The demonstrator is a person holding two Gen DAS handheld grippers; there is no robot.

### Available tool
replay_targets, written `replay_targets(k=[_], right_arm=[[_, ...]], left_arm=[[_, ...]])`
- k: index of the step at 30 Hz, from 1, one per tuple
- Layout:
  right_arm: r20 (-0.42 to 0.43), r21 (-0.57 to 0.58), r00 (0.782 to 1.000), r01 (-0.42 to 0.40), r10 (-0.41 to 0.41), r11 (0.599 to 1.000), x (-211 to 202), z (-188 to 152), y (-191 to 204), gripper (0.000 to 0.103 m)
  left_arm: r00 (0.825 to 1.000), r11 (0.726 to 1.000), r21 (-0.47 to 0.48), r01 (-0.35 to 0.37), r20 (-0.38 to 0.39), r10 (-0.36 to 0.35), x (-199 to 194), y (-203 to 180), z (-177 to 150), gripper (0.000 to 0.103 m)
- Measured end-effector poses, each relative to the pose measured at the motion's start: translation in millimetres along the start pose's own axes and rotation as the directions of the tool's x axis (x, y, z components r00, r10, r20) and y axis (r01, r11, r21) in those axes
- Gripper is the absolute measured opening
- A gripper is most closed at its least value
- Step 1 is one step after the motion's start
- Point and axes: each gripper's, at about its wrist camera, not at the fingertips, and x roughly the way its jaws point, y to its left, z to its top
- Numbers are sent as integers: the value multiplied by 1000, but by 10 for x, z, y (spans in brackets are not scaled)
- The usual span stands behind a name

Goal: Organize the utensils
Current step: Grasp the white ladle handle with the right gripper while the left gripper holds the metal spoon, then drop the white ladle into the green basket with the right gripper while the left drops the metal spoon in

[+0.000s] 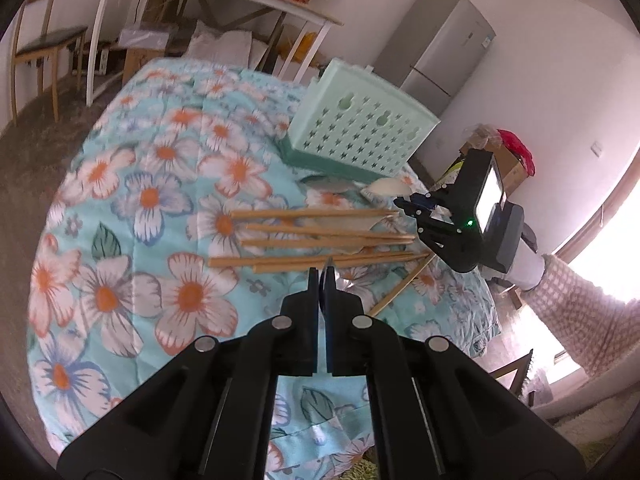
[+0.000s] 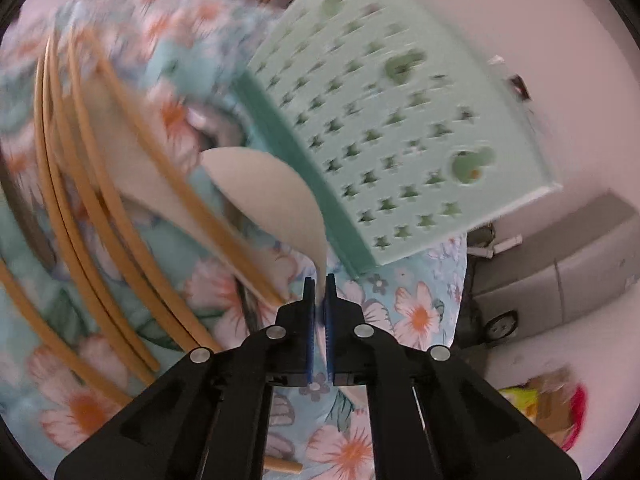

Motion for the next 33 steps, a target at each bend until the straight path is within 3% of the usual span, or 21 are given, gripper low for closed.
replay_targets(k=[6,11,17,22,24,25,26,31,33], right_arm=[[84,262,995,-80,60,962,-295,-85,-475,4],[196,477,974,-196,114,857,-494,-265,-819,4],[380,623,917,-349,120,700,-1024,-292,-1047,5],[529,640,844,-467,91,610,-1369,-181,-1379,5],[598,627,798,-523,74,577,-1483,-111,-1558,5],[621,620,781,-542,68,567,-1515,-96,-1619,5],[658,605,750,-577,63,548,-1550,-53,-1731,5],[740,567,670,-666,54,485,-1462,118,-2013,5],[776,537,628,-712,66,453,-1363,186,-2117,5]], left_arm=[[999,1000,25,-4,53,2,-160,-158,137,2],[995,1000,18,12,100,-14,-266,-235,328,2],[979,999,29,30,199,-36,-462,-317,825,2],[951,999,48,-17,310,1,-608,-365,1404,2],[939,995,77,-65,343,35,-599,-412,1643,2],[937,992,89,-87,346,51,-580,-437,1743,2],[937,986,108,-124,341,81,-501,-471,1874,2],[942,972,125,-201,298,157,-104,-470,2215,2],[944,967,125,-220,276,179,11,-470,2282,2]])
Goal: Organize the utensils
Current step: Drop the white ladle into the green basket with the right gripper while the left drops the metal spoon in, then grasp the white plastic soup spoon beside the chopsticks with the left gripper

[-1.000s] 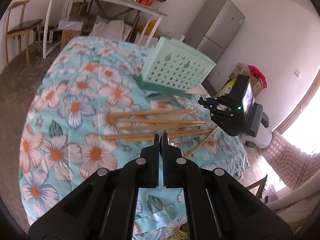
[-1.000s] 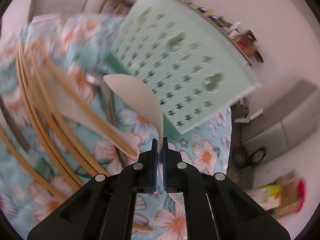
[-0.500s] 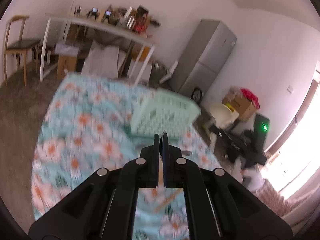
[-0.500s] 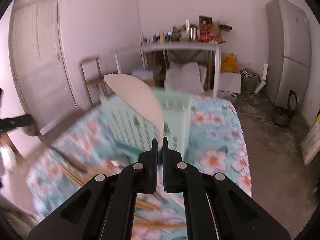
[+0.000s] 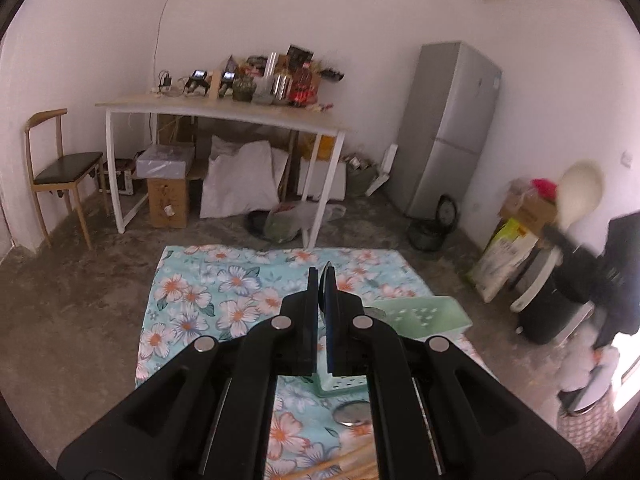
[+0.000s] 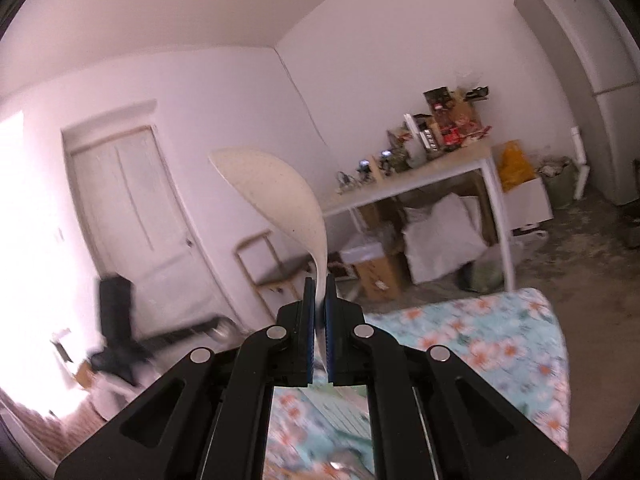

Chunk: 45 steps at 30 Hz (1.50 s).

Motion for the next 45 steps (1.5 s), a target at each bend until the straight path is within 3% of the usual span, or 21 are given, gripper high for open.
replay_targets(k=[8,15,20,21,23,24,28,33,37,41,45], right_arm=[[-23,184,992,-119,126,976,524,-105,-589,5],[-87,292,991,-68,97,954,817,-484,-1044,5],[-194,232,981,30,17,972,924,-710,-1068,9],[-215,208,977,53,-7,977,934,-733,-1034,12],[-237,144,969,106,-70,984,925,-767,-959,53],[-232,120,968,121,-90,985,898,-765,-926,58],[-212,22,963,173,-164,985,795,-722,-743,70],[-162,-28,962,218,-219,976,566,-626,-553,75],[-98,-53,972,209,-214,976,266,-601,-326,96],[-52,-102,956,284,-290,953,-52,-697,-42,97],[-117,-88,933,331,-340,939,-177,-914,98,97]], left_arm=[[992,998,34,-62,-106,65,443,-16,2,2],[978,996,54,-69,-192,78,765,10,-136,2],[975,999,14,-29,-221,32,873,22,-221,4],[977,1000,8,-22,-214,24,867,20,-226,11],[982,1000,1,-23,-189,22,830,12,-223,21],[984,1000,-6,-24,-175,22,805,17,-217,26],[990,999,-38,-13,-144,8,703,43,-210,32],[996,997,-73,-7,-90,1,490,88,-200,38],[999,995,-100,4,-33,-7,210,150,-264,45],[1000,993,-119,-2,3,2,-78,212,-418,48],[1000,992,-129,-15,-2,15,-251,262,-650,49]])
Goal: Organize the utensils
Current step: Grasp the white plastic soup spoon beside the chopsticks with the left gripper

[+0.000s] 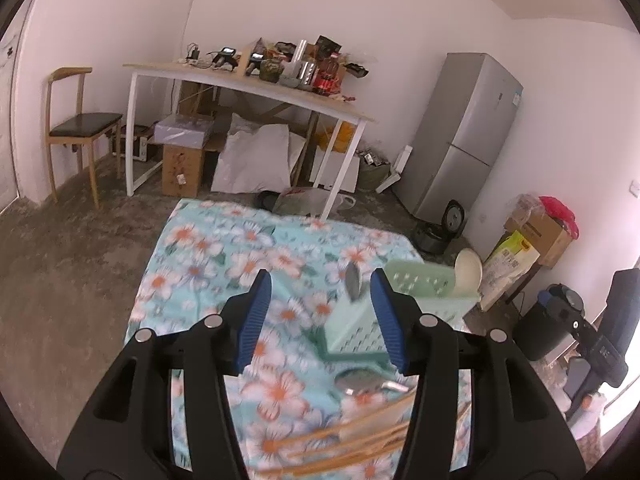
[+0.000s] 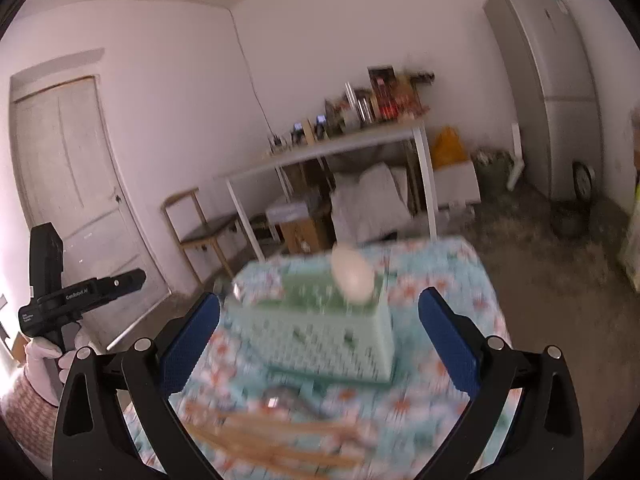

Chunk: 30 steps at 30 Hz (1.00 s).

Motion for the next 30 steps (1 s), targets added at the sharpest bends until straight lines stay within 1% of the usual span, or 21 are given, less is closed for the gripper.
replay_targets(k=[2,3,4,5,6,7,8,10,13,14,16,17,18,19,22,24,25,28,30], right_arm=[[-56,5,998,27,-26,1000,3,-144,58,97],[-91,-3,994,54,-54,999,23,-233,96,97],[-125,-17,989,82,-84,996,52,-321,133,97],[-183,-34,976,116,-120,993,117,-456,178,97],[-215,-36,968,124,-129,992,139,-545,172,97],[-257,-28,956,137,-139,990,180,-641,184,97],[-316,0,938,149,-141,989,254,-770,172,97],[-375,37,915,173,-147,984,320,-934,133,97],[-459,90,869,255,-187,963,423,-1196,16,97],[-493,113,846,293,-202,949,453,-1290,-58,97],[-531,143,821,332,-210,932,476,-1443,-129,97],[-542,145,811,346,-218,927,483,-1483,-155,97],[-543,140,809,350,-224,926,463,-1512,-161,97],[-537,128,811,351,-233,928,437,-1525,-147,97],[-537,101,805,357,-251,929,412,-1555,-117,97],[-533,99,807,358,-254,928,396,-1584,-113,97],[-532,99,807,359,-256,928,392,-1597,-109,97],[-527,83,806,364,-269,928,402,-1610,-92,97],[-525,64,803,368,-282,928,423,-1627,-70,97]], left_arm=[[1000,1000,-1,-4,-12,4,-16,27,-121,49],[1000,1000,2,-13,-28,13,-3,39,-203,49],[999,1000,4,-15,-40,15,8,51,-244,49],[998,1000,7,-16,-58,16,37,55,-312,49],[997,1000,7,-15,-77,16,78,62,-396,49],[995,1000,10,-15,-96,16,128,66,-474,49],[994,1000,15,-17,-111,18,162,76,-527,49],[989,999,37,-25,-147,30,293,82,-668,49],[981,996,74,-47,-186,60,549,99,-815,49],[975,994,95,-57,-208,76,675,101,-859,49],[960,983,152,-98,-248,134,926,102,-942,47],[954,979,176,-105,-260,149,1004,96,-976,47],[949,974,199,-110,-271,162,1070,78,-1014,46],[939,965,238,-105,-295,175,1159,45,-1090,46],[922,953,293,-81,-340,183,1200,-13,-1225,46],[917,955,293,-49,-366,159,1160,-23,-1268,46],[917,954,297,-37,-368,150,1123,-28,-1286,46],[909,942,336,6,-394,135,1028,-32,-1346,46],[905,938,346,28,-408,123,967,-27,-1371,46]])
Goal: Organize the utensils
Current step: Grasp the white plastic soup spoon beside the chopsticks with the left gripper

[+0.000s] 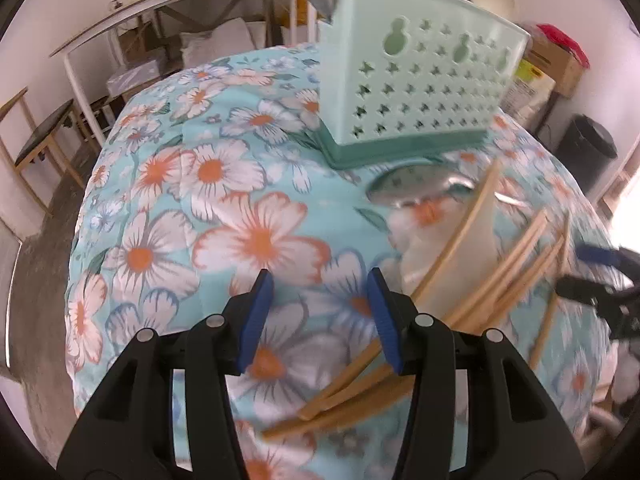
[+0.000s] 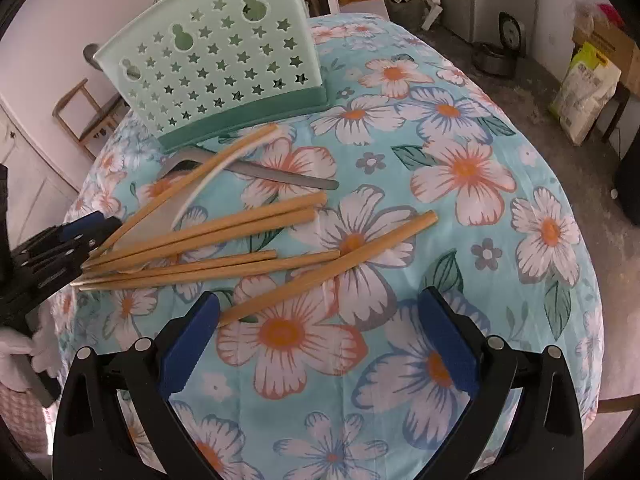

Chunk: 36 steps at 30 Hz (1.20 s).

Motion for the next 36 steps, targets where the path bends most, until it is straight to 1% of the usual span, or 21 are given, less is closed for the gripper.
replay_targets(k=[4,9,12,14,15,16,18,19,21,22,24,25,28,29,30,31,32,33,34,35,36], right_arm=[[15,13,1000,-6,6,1000,-4,-16,-14,97],[26,18,1000,-3,3,1000,-15,-28,-3,97],[30,20,1000,-4,3,1000,-22,-36,-5,97],[30,23,1000,-7,6,1000,-23,-37,-13,97],[32,25,999,-9,8,1000,-25,-36,-17,97],[34,27,999,-10,10,1000,-27,-40,-21,97],[41,32,999,-14,13,999,-32,-47,-28,97],[44,34,999,-15,14,999,-34,-51,-33,97],[49,35,999,-15,13,999,-37,-59,-34,97],[51,35,999,-15,13,999,-37,-62,-35,97],[56,37,998,-14,12,999,-38,-70,-41,97],[58,39,998,-14,11,999,-41,-72,-40,97],[60,34,998,-13,11,999,-43,-82,-33,97],[59,33,998,-15,13,999,-47,-83,-36,97],[58,33,998,-17,15,999,-49,-82,-41,97],[57,33,998,-18,16,999,-48,-84,-39,97],[56,34,998,-22,20,999,-50,-83,-44,97],[56,35,998,-25,23,999,-51,-82,-50,97],[57,36,998,-27,25,999,-53,-83,-58,97],[60,38,998,-28,26,999,-53,-85,-64,97],[63,38,998,-27,24,999,-53,-88,-65,97]], left_arm=[[995,995,22,95,-19,-95,-105,-12,-92,46],[983,983,39,180,-37,-178,-167,-60,-142,46],[966,968,-9,251,-53,-251,-127,-55,-97,46],[950,950,-66,304,-53,-307,-87,-25,-85,46],[945,944,-86,319,-53,-324,-72,-15,-82,41],[933,929,-128,347,-57,-356,-36,16,-80,34],[916,904,-199,378,-61,-396,5,100,-92,30],[900,879,-252,404,-62,-431,39,162,-103,25],[876,834,-343,432,-59,-479,105,267,-124,18],[857,797,-402,451,-54,-513,151,327,-142,14],[833,752,-460,472,-46,-551,212,368,-173,8],[825,732,-485,478,-36,-563,232,377,-192,7],[818,710,-502,493,-9,-575,218,380,-202,3],[821,712,-501,493,-2,-570,175,397,-192,2],[832,724,-494,481,-1,-554,120,433,-177,1],[851,747,-480,460,-1,-525,56,462,-149,1],[879,782,-454,427,4,-478,-48,513,-113,2],[901,808,-437,395,13,-433,-112,564,-75,2],[919,824,-436,363,19,-395,-167,631,-65,3],[938,828,-460,321,31,-346,-220,757,-69,3],[945,820,-486,303,41,-324,-231,848,-73,3]])
